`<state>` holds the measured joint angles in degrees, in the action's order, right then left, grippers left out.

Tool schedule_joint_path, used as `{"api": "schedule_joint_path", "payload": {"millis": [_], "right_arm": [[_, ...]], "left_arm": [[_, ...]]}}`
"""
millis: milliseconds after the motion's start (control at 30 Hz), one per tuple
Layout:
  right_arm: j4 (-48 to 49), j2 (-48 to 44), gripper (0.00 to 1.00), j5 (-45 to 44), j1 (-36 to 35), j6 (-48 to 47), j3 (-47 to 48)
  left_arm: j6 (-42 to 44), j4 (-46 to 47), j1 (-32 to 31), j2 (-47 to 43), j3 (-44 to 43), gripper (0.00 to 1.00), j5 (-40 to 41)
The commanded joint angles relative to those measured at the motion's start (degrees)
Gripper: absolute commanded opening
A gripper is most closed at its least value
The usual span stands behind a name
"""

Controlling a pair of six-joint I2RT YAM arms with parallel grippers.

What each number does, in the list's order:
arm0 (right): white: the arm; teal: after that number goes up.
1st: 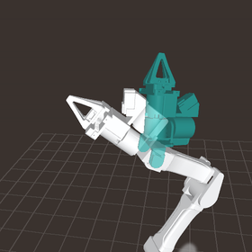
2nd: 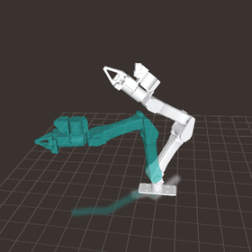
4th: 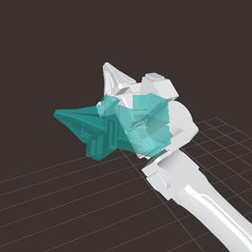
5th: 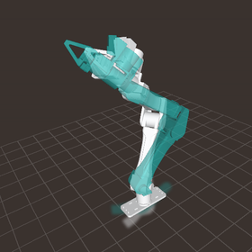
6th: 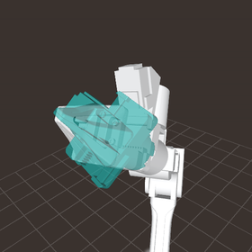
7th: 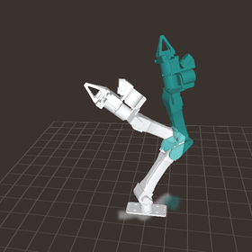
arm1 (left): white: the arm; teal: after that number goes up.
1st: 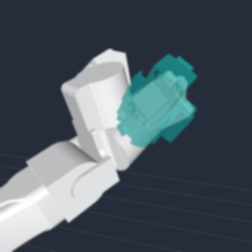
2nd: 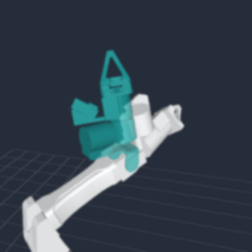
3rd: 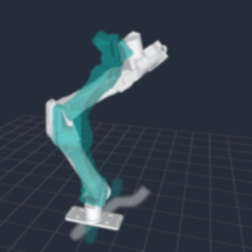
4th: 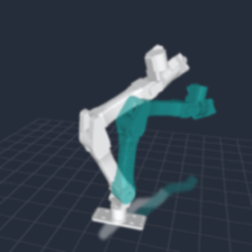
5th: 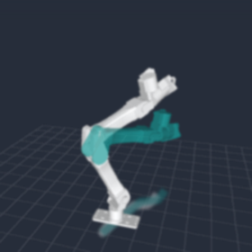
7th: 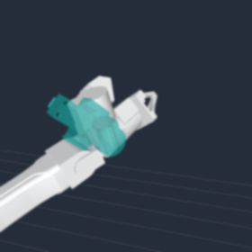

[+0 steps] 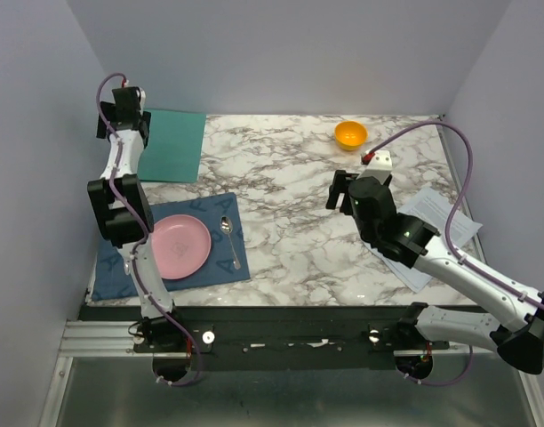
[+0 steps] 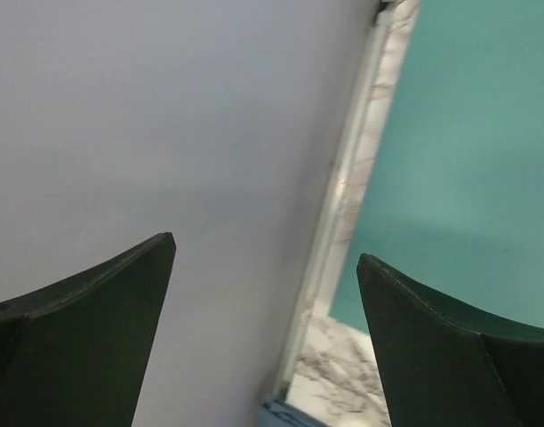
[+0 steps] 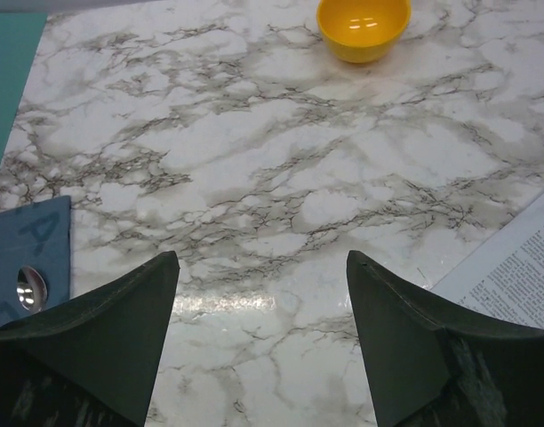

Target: Put the files into the folder

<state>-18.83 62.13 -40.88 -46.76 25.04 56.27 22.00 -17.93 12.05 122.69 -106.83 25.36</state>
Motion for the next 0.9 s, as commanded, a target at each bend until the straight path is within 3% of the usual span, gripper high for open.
{"api": "schedule_joint_path", "payload": {"millis": [0, 133, 300, 600, 867], "right_arm": [[3.6, -0.2, 0.85, -3.9, -1.4, -2.2, -0.8], [6.4, -0.6, 0.84, -3.8, -1.8, -3.6, -2.4], [8.6, -1.7, 0.81, -3.3, -2.2, -4.6, -4.9], [11.5, -2.2, 0.8, -4.6, -4.5, -8.6, -6.6], [12.5, -1.0, 0.79, -5.8, -6.3, -10.4, -6.3]], "left_arm": [[-12.4, -20.4, -1.7, 9.7, -13.9, 0.99, -7.1], [-17.4, -24.7, -2.7, 15.9, -21.3, 0.98, 0.1], [-21.7, -31.5, -2.7, 22.4, -31.6, 0.99, -3.9], [-34.5, -30.0, 1.1, 20.0, -28.4, 0.99, -17.4], [-35.7, -26.0, 3.7, 17.8, -26.5, 0.99, -16.3]]}}
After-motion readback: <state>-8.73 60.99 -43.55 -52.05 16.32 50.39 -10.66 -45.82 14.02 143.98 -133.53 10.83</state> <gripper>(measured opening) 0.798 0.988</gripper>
